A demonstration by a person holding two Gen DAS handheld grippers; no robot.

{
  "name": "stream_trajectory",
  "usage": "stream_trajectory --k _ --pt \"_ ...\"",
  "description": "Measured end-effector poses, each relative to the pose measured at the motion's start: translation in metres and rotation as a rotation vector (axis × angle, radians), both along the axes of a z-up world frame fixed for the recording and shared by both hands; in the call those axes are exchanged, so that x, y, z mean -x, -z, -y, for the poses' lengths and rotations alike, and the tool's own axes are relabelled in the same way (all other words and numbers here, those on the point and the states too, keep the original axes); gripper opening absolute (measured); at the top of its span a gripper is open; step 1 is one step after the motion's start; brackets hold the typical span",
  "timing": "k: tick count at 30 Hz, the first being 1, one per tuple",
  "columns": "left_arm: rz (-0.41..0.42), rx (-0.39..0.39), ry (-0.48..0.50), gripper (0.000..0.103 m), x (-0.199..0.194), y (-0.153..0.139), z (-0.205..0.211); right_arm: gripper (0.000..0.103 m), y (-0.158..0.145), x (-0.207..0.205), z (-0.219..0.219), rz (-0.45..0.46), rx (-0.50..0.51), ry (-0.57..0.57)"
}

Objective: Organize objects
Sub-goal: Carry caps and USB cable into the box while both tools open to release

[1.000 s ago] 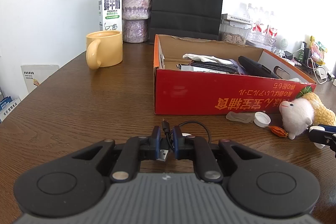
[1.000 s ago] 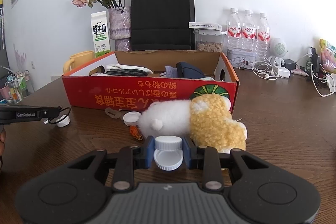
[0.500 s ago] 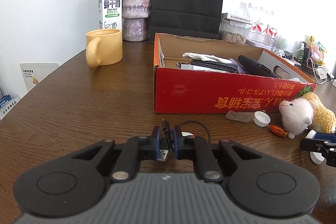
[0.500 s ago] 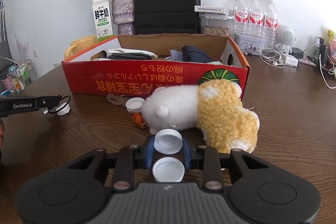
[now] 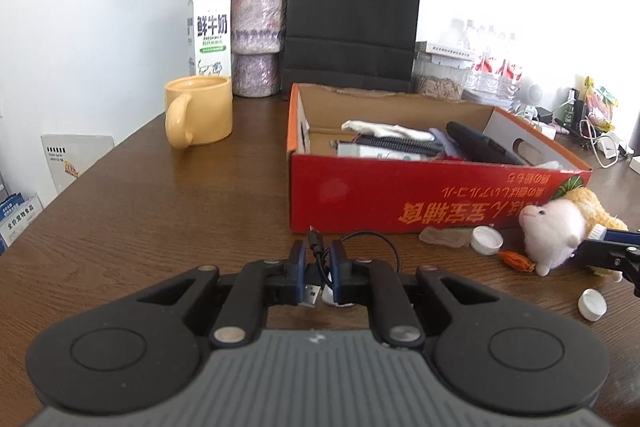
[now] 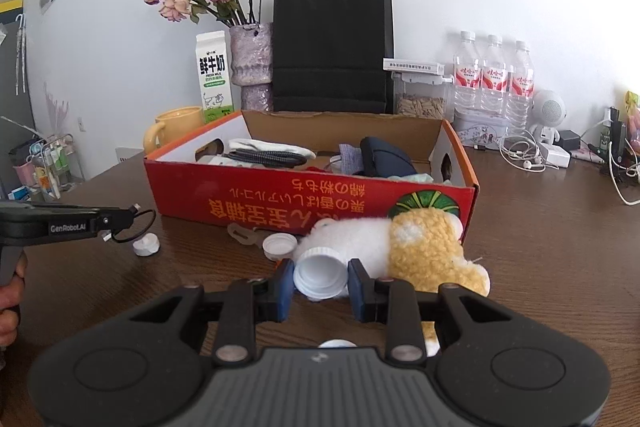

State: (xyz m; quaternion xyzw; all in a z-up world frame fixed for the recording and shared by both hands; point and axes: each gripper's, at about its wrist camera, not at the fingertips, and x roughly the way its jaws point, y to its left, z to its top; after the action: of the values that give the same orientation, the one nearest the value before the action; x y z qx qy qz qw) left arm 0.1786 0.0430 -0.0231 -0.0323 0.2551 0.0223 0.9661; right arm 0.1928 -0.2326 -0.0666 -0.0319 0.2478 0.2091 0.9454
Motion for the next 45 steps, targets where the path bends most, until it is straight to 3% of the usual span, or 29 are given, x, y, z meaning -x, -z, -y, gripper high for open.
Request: stream_trajectory --k 7,15,23,30,31,32,33,34,35,36,37,45 --pt "0.086 -0.008 0.034 0.013 -0.010 -0.036 0.020 0.027 -0.027 -0.011 -0.011 0.075 -0.003 -0.025" --pt "0.153 0.006 0.066 0.013 -0.062 -0.070 0.051 0.027 -0.055 -0.058 -0.029 0.139 -0.011 -0.021" --pt "0.101 0.032 0.050 0.013 -0.123 -0.062 0.059 0.027 -0.049 -0.117 -0.041 0.102 -0.023 0.013" --pt "0.076 0.067 0.050 0.014 -0.144 -0.051 0.053 0.028 -0.032 -0.140 -0.044 0.047 -0.002 0.015" --pt "0.070 0.070 0.050 0.015 -0.145 -0.049 0.052 0.034 -0.029 -0.140 -0.043 0.038 0.003 0.018" --pt "0.068 0.069 0.041 0.024 -0.145 -0.047 0.052 0.042 -0.027 -0.140 -0.042 0.028 0.006 0.021" --pt "0.067 0.066 0.038 0.034 -0.145 -0.046 0.051 0.069 -0.025 -0.139 -0.042 0.022 0.006 0.025" --pt "0.068 0.061 0.029 0.064 -0.144 -0.046 0.051 0.098 -0.024 -0.138 -0.042 0.022 0.007 0.032" --pt "0.086 0.055 0.012 0.091 -0.142 -0.046 0.052 0.103 -0.024 -0.136 -0.042 0.035 0.012 0.047" --pt "0.111 0.050 -0.004 0.099 -0.139 -0.047 0.052 0.103 -0.025 -0.134 -0.041 0.048 0.013 0.056" --pt "0.135 0.042 -0.022 0.103 -0.136 -0.048 0.053 0.103 -0.027 -0.132 -0.041 0.054 0.014 0.060" --pt "0.159 0.047 -0.025 0.103 -0.129 -0.052 0.055 0.103 -0.032 -0.125 -0.036 0.074 -0.006 0.062"
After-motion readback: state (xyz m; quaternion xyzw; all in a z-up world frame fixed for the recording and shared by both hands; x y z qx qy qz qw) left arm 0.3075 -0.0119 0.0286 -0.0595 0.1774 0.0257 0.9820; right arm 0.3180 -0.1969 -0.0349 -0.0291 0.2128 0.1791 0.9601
